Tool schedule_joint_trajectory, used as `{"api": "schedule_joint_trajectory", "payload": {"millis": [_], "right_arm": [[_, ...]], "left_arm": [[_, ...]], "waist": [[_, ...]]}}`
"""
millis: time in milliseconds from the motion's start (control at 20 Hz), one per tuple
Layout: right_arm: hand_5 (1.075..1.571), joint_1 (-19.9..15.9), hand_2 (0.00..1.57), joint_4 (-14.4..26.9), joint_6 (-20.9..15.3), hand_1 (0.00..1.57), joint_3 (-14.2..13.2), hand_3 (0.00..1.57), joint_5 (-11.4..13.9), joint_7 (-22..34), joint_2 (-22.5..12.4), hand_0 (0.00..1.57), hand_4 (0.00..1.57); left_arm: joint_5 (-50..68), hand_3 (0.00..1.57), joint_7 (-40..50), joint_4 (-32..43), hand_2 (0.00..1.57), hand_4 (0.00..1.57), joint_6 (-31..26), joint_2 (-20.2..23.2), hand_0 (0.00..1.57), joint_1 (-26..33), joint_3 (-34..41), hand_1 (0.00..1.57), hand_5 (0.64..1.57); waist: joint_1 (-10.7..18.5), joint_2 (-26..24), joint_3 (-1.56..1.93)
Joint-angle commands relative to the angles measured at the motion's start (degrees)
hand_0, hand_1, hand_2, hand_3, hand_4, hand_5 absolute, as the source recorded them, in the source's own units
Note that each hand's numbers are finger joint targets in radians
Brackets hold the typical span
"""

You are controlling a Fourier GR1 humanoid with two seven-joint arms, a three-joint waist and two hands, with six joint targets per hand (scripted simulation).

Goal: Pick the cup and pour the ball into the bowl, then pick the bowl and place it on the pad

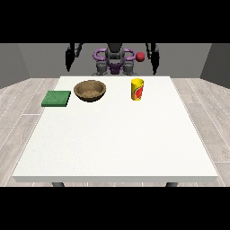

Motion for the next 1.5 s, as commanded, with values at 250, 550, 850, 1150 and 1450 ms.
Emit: {"api": "schedule_joint_trajectory", "payload": {"millis": [250, 550, 850, 1150, 1450], "right_arm": [[1.569, -0.82, 0.00, -6.11, 1.05, 0.00, -0.66, 0.00, -0.70, 5.99, -3.22, 0.00, 0.00], [1.570, -2.25, 0.00, -8.52, 10.52, 0.00, -8.85, 0.00, -13.96, 8.03, -8.09, 0.00, 0.00], [1.570, -1.42, 0.00, -6.76, 14.48, 0.00, -9.82, 0.00, -13.82, 0.56, -7.41, 0.00, 0.00], [1.570, -5.78, 0.00, -1.70, 14.36, 0.00, -10.14, 0.00, -12.45, -3.19, -6.80, 0.00, 0.00], [1.571, -7.33, 0.00, -1.11, 16.51, 0.00, -12.02, 0.00, -13.84, -4.34, -8.54, 0.00, 0.00]], "left_arm": [[0.91, 0.00, 5.41, -6.67, 0.00, 0.00, -0.57, 2.12, 0.00, -1.54, 0.55, 0.00, 1.557], [14.58, 0.00, 7.48, -7.28, 0.00, 0.00, -3.62, 6.13, 0.00, -9.65, 13.84, 0.00, 1.552], [14.19, 0.00, -2.68, -1.58, 0.00, 0.00, -5.94, 5.92, 0.00, -10.29, 15.17, 0.00, 1.542], [9.25, 0.00, -10.58, 3.24, 0.00, 0.00, -2.78, 2.14, 0.00, -13.41, 12.01, 0.00, 1.529], [5.97, 0.00, -23.52, 14.96, 0.00, 0.00, -0.88, -0.91, 0.00, -13.33, 12.08, 0.00, 1.523]], "waist": [[-0.20, -15.78, 0.66], [-2.00, -6.77, 1.06], [-2.79, -0.27, 1.07], [-2.44, 5.33, 1.08], [-4.78, 7.86, 1.06]]}}
